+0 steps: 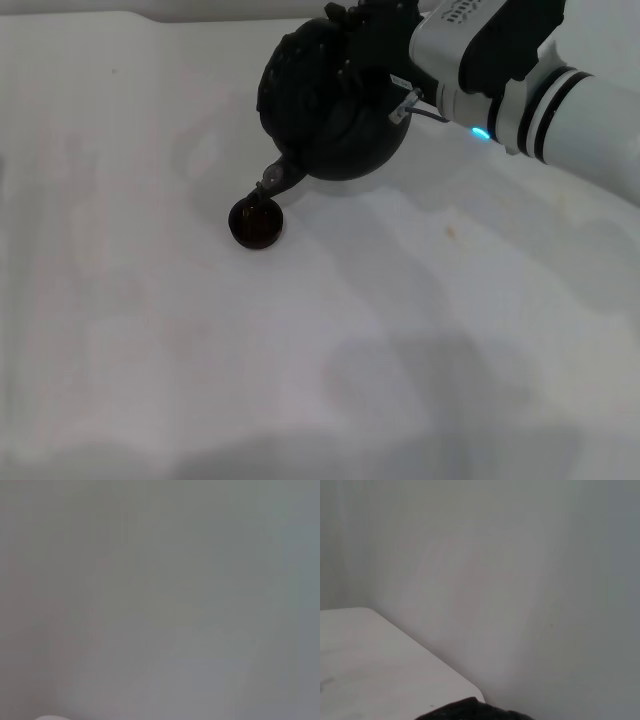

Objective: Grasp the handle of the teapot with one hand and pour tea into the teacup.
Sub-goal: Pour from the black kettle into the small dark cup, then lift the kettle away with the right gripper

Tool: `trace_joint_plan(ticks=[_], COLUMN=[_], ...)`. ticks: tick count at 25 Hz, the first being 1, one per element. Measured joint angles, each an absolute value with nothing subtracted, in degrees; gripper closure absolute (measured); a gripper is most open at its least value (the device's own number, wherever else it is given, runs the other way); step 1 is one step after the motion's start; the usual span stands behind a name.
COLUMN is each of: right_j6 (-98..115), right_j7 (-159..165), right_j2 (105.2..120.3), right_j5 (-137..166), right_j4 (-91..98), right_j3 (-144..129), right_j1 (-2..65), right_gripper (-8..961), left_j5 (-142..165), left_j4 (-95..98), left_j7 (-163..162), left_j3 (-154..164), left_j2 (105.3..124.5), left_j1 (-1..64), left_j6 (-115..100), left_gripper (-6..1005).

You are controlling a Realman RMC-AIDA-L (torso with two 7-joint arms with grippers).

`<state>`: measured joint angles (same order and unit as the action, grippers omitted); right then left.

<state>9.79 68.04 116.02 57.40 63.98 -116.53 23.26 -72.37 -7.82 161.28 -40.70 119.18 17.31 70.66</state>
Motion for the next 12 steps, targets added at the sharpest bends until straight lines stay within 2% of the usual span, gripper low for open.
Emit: trace_joint_plan(ticks=[12], right_j6=[9.68], right_j7=[67.76], right_j2=[116.02], right_j5=[57.39], right_j4=[64.35], right_j3=[-116.81], right_j1=[23.20], right_gripper=[759], left_j5=[-72.33], left_j4=[-7.82], left_j7=[161.28], left_j3=[-40.69], left_j2=[119.18], left_j1=[17.32], left_j6=[70.66], left_gripper=[122])
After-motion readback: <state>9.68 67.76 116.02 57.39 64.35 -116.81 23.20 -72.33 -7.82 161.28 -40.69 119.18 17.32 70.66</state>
